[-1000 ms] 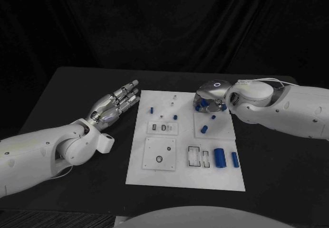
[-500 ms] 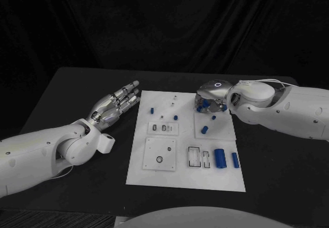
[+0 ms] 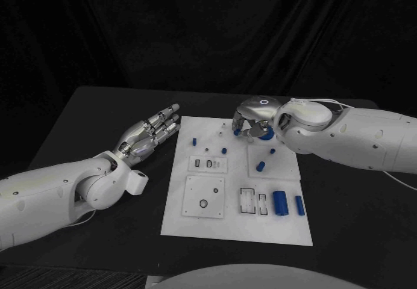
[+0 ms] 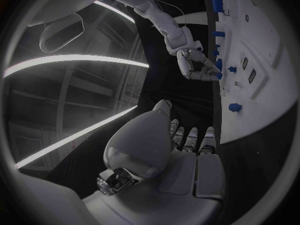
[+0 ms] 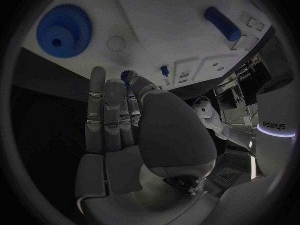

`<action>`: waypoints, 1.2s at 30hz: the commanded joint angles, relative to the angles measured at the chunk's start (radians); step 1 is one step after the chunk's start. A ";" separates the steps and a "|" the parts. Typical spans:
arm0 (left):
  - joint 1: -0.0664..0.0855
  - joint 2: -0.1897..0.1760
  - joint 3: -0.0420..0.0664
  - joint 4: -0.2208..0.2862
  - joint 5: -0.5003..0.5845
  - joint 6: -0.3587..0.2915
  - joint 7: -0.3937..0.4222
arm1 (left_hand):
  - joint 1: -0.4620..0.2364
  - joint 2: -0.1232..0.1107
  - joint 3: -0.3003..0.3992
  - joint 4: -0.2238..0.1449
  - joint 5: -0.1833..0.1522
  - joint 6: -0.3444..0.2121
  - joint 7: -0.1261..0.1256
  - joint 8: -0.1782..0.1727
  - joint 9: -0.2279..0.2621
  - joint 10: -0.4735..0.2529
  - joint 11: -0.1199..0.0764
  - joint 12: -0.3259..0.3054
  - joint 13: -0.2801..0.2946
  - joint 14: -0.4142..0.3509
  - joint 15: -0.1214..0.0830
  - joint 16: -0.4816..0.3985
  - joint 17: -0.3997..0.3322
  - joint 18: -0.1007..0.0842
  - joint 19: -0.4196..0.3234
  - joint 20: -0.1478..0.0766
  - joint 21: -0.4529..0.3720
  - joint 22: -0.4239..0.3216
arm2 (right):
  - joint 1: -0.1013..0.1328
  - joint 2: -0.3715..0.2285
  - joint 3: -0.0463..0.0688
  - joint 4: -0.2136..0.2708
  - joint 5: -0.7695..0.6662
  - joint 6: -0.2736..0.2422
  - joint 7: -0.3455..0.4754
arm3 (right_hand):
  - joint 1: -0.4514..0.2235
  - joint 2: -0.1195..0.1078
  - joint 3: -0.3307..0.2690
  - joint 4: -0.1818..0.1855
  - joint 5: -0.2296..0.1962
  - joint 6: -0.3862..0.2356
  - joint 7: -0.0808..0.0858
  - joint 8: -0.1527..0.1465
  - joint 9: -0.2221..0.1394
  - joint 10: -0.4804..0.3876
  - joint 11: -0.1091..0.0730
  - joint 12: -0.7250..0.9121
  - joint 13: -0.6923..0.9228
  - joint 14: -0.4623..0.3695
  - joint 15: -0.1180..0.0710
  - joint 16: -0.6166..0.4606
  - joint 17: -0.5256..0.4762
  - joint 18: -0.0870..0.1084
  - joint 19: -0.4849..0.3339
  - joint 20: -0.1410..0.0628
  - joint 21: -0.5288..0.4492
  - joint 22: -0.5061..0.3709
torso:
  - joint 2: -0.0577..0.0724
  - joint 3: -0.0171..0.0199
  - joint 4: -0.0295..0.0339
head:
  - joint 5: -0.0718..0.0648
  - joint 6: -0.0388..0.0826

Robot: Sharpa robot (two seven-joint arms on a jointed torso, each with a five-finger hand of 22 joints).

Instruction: Assemble the parts on the task board

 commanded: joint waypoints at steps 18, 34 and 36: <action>0.002 0.006 0.001 -0.002 -0.002 0.010 0.008 | 0.004 -0.002 0.008 0.001 0.006 0.001 -0.001 0.004 -0.001 0.001 0.006 -0.004 -0.001 0.000 0.004 -0.004 -0.001 0.017 0.002 0.008 -0.006 -0.001 | 0.002 0.127 0.006 -0.171 0.107 -0.073 -0.022 | 0.006 0.003 -0.001 0.003 0.011 -0.022 0.009 -0.021 0.050 -0.014 0.013 -0.019 -0.002 0.000 0.007 -0.003 -0.003 0.008 -0.005 0.001 0.002 0.007 | 0.001 -0.0012 0.0024 | 0.004 -0.001; 0.002 0.012 0.001 -0.010 -0.002 0.018 0.003 | 0.003 -0.002 0.010 0.001 0.006 0.000 -0.003 0.003 -0.001 0.001 0.005 -0.004 -0.001 0.000 0.004 -0.004 -0.001 0.017 0.002 0.008 -0.006 -0.001 | 0.001 0.136 0.006 -0.181 0.108 -0.063 -0.015 | -0.006 0.000 -0.004 0.014 0.005 -0.034 0.010 -0.033 0.050 -0.027 0.018 -0.021 -0.002 -0.004 0.011 -0.003 -0.002 0.008 -0.009 0.005 0.000 0.012 | 0.001 -0.0009 0.0058 | -0.004 0.001; 0.002 0.012 0.001 -0.010 -0.002 0.019 0.002 | 0.003 -0.002 0.011 0.001 0.006 0.001 -0.002 0.004 -0.001 0.001 0.006 -0.004 -0.001 0.000 0.005 -0.004 -0.001 0.016 0.002 0.008 -0.006 -0.001 | 0.000 0.137 0.006 -0.181 0.108 -0.062 -0.014 | -0.007 0.000 -0.004 0.015 0.004 -0.034 0.010 -0.034 0.050 -0.028 0.018 -0.021 -0.002 -0.004 0.011 -0.003 -0.001 0.008 -0.009 0.006 0.000 0.013 | 0.001 -0.0010 0.0057 | -0.005 0.001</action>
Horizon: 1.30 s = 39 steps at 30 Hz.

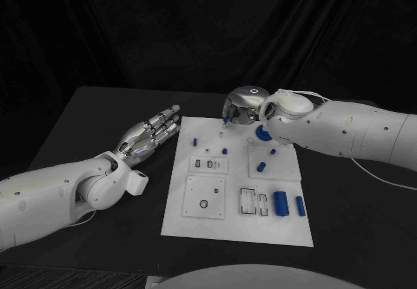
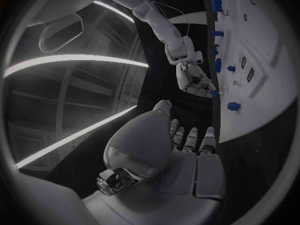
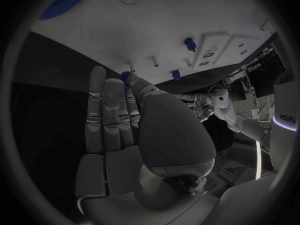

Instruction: Assemble the parts on the task board

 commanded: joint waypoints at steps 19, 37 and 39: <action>0.002 0.010 0.001 -0.007 -0.001 0.028 -0.002 | 0.002 -0.001 0.006 0.001 0.006 -0.001 -0.005 0.004 0.000 0.001 0.006 -0.003 -0.002 0.000 0.005 -0.004 -0.001 0.016 0.002 0.008 -0.006 -0.002 | -0.004 0.000 0.001 0.004 0.001 0.027 -0.011 | -0.013 -0.008 -0.003 0.017 -0.016 -0.023 0.003 -0.018 0.019 -0.022 0.002 -0.006 -0.002 -0.003 0.010 -0.005 -0.001 0.008 -0.006 0.005 -0.004 0.005 | 0.000 -0.0004 -0.0008 | 0.000 -0.005; 0.002 0.015 0.001 -0.016 -0.001 0.033 -0.004 | 0.002 0.000 0.008 0.001 0.006 -0.004 -0.004 0.004 -0.001 0.001 0.007 -0.003 -0.002 0.000 0.006 -0.004 -0.001 0.016 0.002 0.009 -0.006 -0.002 | -0.021 0.013 0.001 -0.008 0.001 0.042 -0.007 | -0.017 -0.009 -0.003 0.022 -0.020 -0.029 0.004 -0.024 0.018 -0.027 0.004 -0.005 -0.001 -0.007 0.012 -0.011 -0.007 0.008 -0.007 0.007 -0.007 0.005 | -0.001 -0.0015 -0.0014 | 0.001 -0.011; 0.002 0.016 0.001 -0.016 -0.001 0.033 -0.004 | 0.002 0.000 0.008 0.001 0.006 -0.004 -0.004 0.004 -0.001 0.001 0.007 -0.003 -0.002 0.000 0.006 -0.004 -0.001 0.016 0.002 0.009 -0.006 -0.002 | -0.023 0.015 0.001 -0.010 0.001 0.043 -0.006 | -0.017 -0.009 -0.003 0.022 -0.020 -0.030 0.004 -0.025 0.018 -0.028 0.004 -0.005 -0.001 -0.007 0.012 -0.011 -0.006 0.008 -0.007 0.007 -0.007 0.005 | -0.001 -0.0013 -0.0009 | 0.002 -0.011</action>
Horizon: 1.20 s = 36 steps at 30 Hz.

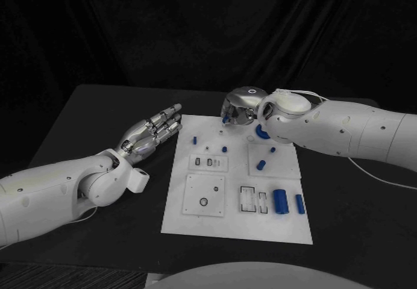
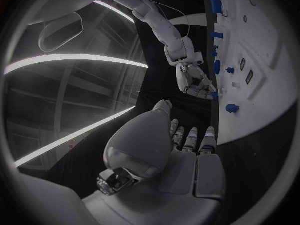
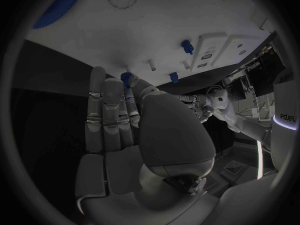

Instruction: Assemble the parts on the task board

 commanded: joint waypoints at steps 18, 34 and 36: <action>0.001 0.000 0.001 -0.004 -0.001 0.019 -0.001 | 0.001 0.001 0.007 -0.002 0.006 -0.003 -0.003 0.004 -0.001 0.001 0.008 -0.003 -0.001 0.000 0.006 -0.004 -0.001 0.016 -0.001 0.006 -0.006 -0.001 | -0.016 0.001 -0.003 -0.008 -0.002 0.008 -0.002 | -0.044 -0.030 -0.071 0.023 -0.029 -0.301 -0.071 -0.027 -0.088 -0.328 0.011 -0.003 0.001 -0.073 -0.002 -0.076 -0.063 0.009 -0.020 0.008 -0.083 -0.003 | 0.000 0.0001 0.0007 | 0.001 0.004; 0.001 -0.019 0.001 0.004 -0.001 0.011 -0.006 | 0.001 0.002 0.008 -0.001 0.006 -0.003 -0.002 0.004 -0.001 0.001 0.009 -0.003 -0.001 0.000 0.007 -0.004 -0.001 0.016 -0.001 0.006 -0.006 -0.001 | 0.055 -0.168 -0.003 0.139 -0.002 -0.064 -0.039 | -0.030 -0.023 -0.144 0.037 -0.037 -0.338 0.021 -0.013 -0.118 -0.378 0.027 0.040 0.017 -0.100 0.010 -0.073 -0.067 0.009 -0.008 0.018 -0.136 -0.003 | 0.000 0.0012 -0.0014 | 0.005 0.010; 0.001 -0.022 0.001 0.004 -0.001 0.009 -0.007 | 0.000 0.002 0.009 -0.001 0.006 -0.003 -0.002 0.004 0.000 0.001 0.009 -0.003 -0.001 0.000 0.007 -0.004 -0.001 0.016 -0.001 0.006 -0.006 -0.001 | 0.072 -0.210 -0.003 0.176 -0.002 -0.051 -0.059 | -0.027 -0.017 -0.147 0.039 -0.037 -0.314 0.026 -0.010 -0.118 -0.351 0.029 0.050 0.020 -0.100 0.011 -0.073 -0.069 0.009 -0.004 0.020 -0.141 -0.001 | -0.001 0.0015 -0.0015 | 0.003 0.010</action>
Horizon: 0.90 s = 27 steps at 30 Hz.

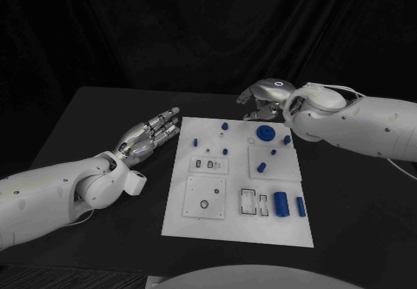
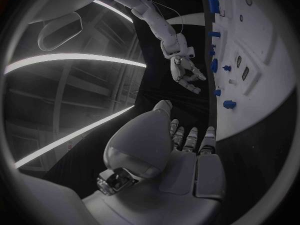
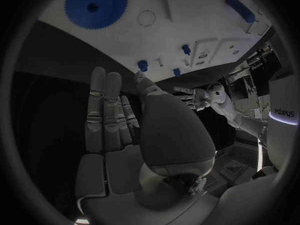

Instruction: Assemble the parts on the task board

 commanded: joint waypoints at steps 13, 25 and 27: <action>0.001 -0.004 0.001 0.002 -0.001 0.005 0.004 | 0.000 0.001 0.006 0.001 0.005 0.000 -0.001 0.005 0.000 0.001 0.009 -0.003 -0.001 0.000 0.008 -0.004 -0.001 0.016 -0.001 0.006 -0.006 -0.001 | 0.037 -0.191 -0.010 0.153 -0.003 0.077 -0.139 | -0.031 0.013 -0.063 0.022 0.002 0.114 -0.040 0.000 -0.005 0.328 -0.065 1.028 0.900 0.092 -0.023 0.368 0.380 0.007 0.027 -0.015 -0.037 0.033 | -0.002 -0.0009 -0.0049 | -0.006 0.005; 0.000 -0.005 0.001 0.001 -0.001 0.009 0.002 | -0.001 0.001 0.008 0.001 0.005 0.000 0.000 0.005 0.000 0.001 0.011 -0.003 -0.001 0.000 0.012 -0.004 -0.001 0.017 -0.001 0.007 -0.006 -0.001 | -0.011 -0.206 -0.013 0.135 -0.003 0.125 -0.170 | -0.118 0.001 -0.073 0.084 0.016 0.147 -0.022 -0.005 0.016 0.708 -0.064 1.462 1.487 0.246 -0.026 0.823 0.895 -0.012 0.124 -0.025 0.193 0.282 | -0.002 0.0003 -0.0041 | -0.008 0.006; 0.000 -0.005 0.001 0.001 -0.001 0.009 0.002 | -0.001 0.001 0.008 0.001 0.005 0.000 0.000 0.005 0.000 0.001 0.011 -0.003 -0.001 0.000 0.012 -0.004 -0.001 0.017 -0.001 0.007 -0.006 -0.001 | -0.017 -0.203 -0.014 0.130 -0.003 0.127 -0.168 | -0.122 -0.001 -0.073 0.089 0.011 0.139 -0.020 -0.008 0.014 0.708 -0.064 1.462 1.487 0.246 -0.026 0.823 0.895 -0.014 0.128 -0.025 0.207 0.296 | -0.002 -0.0004 -0.0041 | -0.006 0.004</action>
